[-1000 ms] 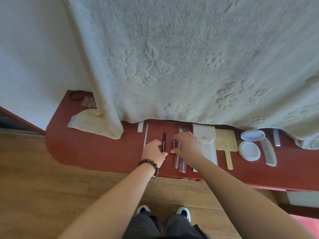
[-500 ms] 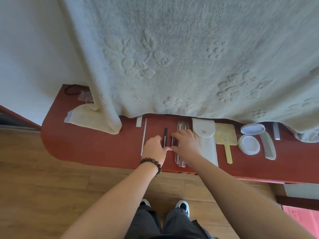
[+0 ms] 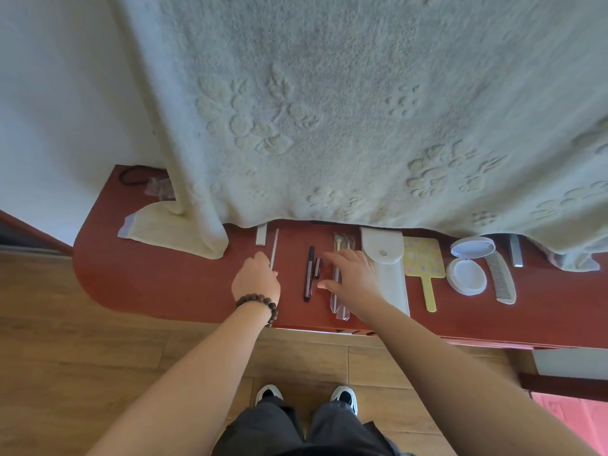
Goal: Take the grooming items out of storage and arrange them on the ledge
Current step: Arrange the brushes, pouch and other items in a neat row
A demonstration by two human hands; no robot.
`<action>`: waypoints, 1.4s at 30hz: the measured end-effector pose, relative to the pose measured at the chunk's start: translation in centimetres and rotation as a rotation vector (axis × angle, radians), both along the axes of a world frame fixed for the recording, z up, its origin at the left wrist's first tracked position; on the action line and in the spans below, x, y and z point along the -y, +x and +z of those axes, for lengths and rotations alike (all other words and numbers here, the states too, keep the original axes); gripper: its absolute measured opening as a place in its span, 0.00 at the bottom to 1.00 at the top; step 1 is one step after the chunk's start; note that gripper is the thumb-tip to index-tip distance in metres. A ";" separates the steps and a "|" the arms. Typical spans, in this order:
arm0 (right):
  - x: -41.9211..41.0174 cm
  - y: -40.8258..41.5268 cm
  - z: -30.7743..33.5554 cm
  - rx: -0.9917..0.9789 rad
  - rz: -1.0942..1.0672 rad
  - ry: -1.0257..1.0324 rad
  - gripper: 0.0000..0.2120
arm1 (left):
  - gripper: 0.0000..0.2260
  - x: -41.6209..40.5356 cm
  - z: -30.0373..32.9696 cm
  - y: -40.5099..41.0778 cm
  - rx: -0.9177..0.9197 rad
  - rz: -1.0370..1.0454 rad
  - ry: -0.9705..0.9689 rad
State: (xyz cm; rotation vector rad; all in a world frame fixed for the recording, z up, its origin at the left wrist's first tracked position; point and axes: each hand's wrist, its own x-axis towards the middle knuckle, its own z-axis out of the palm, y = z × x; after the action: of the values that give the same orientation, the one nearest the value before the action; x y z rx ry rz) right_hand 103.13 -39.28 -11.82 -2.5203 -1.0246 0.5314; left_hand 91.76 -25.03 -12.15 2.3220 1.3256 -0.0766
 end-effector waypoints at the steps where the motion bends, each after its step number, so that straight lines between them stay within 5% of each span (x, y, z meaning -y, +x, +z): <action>1: 0.1 -0.1 0.1 -0.008 -0.008 0.015 0.29 | 0.09 0.0 -0.1 0.1 0.001 -0.004 0.002; 6: 0.2 -0.5 0.7 -0.048 -0.035 0.074 0.24 | 0.07 -0.3 -0.2 -0.7 0.045 0.019 -0.070; 10: -0.6 -1.3 2.2 -0.128 -0.085 0.169 0.19 | 0.04 0.0 0.7 -1.8 0.367 0.076 -0.363; 14: -2.1 -1.5 5.5 -0.531 -0.374 0.405 0.17 | 0.07 0.4 3.8 -2.2 0.586 0.027 -0.709; 18: -2.6 -1.3 8.0 -0.878 -0.348 0.747 0.14 | 0.05 0.7 6.3 -2.8 0.638 -0.085 -0.835; 24: -2.2 -1.5 10.4 -0.742 -0.170 0.721 0.09 | 0.06 1.0 8.5 -3.1 0.644 -0.156 -0.856; 37: -1.8 -1.7 10.8 -0.712 -0.170 0.762 0.10 | 0.04 1.7 9.7 -3.6 0.550 -0.208 -0.597; 42: -2.5 0.5 12.0 -0.831 -0.395 1.064 0.11 | 0.02 0.2 8.7 -5.0 0.366 -0.310 -0.435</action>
State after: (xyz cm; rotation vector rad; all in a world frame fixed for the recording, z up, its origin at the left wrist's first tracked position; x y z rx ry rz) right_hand 103.65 -36.76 0.14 -1.2796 -0.2991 0.5986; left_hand 86.73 -25.23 -3.46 2.0221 0.6848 -0.0306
